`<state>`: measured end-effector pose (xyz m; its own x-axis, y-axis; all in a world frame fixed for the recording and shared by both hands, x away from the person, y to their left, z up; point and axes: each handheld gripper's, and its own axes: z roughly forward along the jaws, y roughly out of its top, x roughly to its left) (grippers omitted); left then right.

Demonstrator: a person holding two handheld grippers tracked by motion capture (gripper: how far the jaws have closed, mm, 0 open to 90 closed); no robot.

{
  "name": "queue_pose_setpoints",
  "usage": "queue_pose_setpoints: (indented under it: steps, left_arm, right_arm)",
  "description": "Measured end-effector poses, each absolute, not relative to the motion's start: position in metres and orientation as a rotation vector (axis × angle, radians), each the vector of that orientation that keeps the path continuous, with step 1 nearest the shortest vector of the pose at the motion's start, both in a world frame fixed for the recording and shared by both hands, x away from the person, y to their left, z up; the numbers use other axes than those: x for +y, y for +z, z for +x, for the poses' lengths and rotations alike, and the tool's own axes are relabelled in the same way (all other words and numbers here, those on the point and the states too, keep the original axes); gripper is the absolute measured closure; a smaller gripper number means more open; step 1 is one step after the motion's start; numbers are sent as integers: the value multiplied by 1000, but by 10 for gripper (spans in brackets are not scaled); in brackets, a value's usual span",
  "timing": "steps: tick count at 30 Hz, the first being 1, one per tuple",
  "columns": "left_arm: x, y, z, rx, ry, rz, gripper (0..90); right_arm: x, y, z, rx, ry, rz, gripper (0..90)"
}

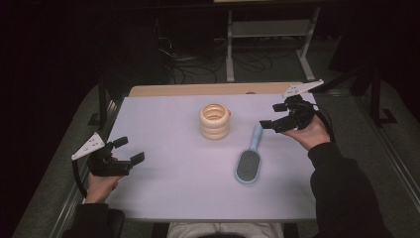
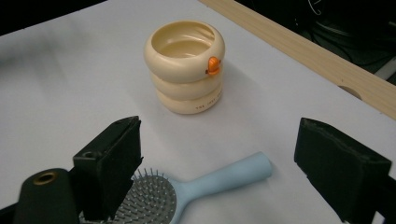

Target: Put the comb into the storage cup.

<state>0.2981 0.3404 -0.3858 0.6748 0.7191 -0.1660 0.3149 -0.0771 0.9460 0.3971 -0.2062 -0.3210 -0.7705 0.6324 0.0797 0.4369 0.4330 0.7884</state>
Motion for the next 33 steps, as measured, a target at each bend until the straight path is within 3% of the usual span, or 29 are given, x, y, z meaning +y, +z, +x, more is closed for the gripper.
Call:
queue_pose_setpoints:
  steps: [9, 18, 28, 33]
  left_arm:
    - [340, -386, 299, 846, 409, 1671, 0]
    - [340, -386, 300, 845, 404, 1672, 0]
    - [339, -386, 300, 842, 400, 1674, 0]
    - [339, -386, 300, 840, 397, 1674, 0]
  right_arm:
    - [-203, -333, 416, 2479, 1225, 960, 183]
    - [-191, -341, 431, 2513, 1164, 922, 287]
    - [-181, -352, 443, 2512, 1136, 933, 530]
    - [-178, -358, 448, 2487, 1118, 971, 588]
